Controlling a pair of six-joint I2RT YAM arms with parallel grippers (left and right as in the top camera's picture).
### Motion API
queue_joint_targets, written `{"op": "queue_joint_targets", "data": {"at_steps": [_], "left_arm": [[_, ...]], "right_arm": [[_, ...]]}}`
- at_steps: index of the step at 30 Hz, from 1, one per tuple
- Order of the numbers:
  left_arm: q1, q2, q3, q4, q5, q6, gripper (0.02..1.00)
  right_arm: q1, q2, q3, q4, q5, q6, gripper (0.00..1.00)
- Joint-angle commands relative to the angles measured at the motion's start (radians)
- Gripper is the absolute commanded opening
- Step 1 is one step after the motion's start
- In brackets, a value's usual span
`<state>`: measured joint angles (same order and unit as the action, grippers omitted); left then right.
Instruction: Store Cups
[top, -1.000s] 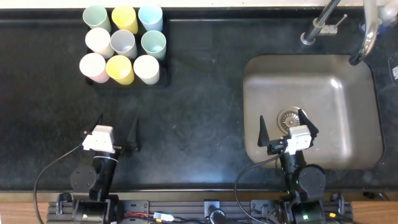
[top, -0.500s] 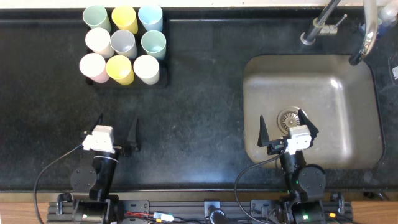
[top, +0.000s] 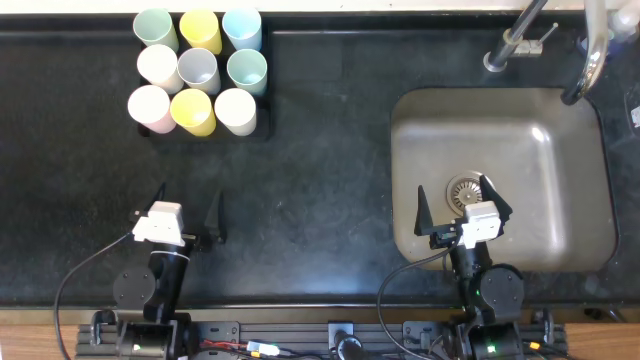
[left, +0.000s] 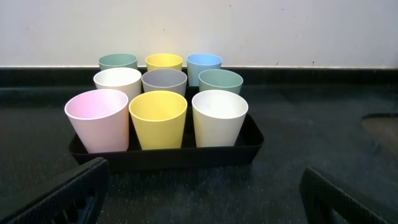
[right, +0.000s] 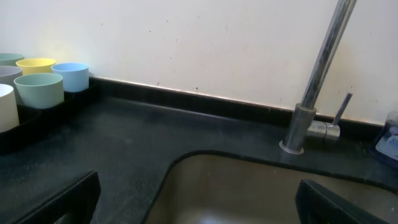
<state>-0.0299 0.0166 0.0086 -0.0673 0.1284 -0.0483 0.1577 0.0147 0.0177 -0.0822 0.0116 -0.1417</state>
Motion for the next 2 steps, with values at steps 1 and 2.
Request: {"op": "queue_joint_targets", "data": {"at_steps": [1,2], "left_arm": [[0.003,-0.009,0.000,-0.002,0.013,0.015,1.000],[0.003,-0.009,0.000,-0.002,0.013,0.015,1.000]], "right_arm": [[0.005,-0.010,-0.013,0.005,0.005,0.008,0.998],[0.005,-0.010,-0.013,0.005,0.005,0.008,0.996]]}}
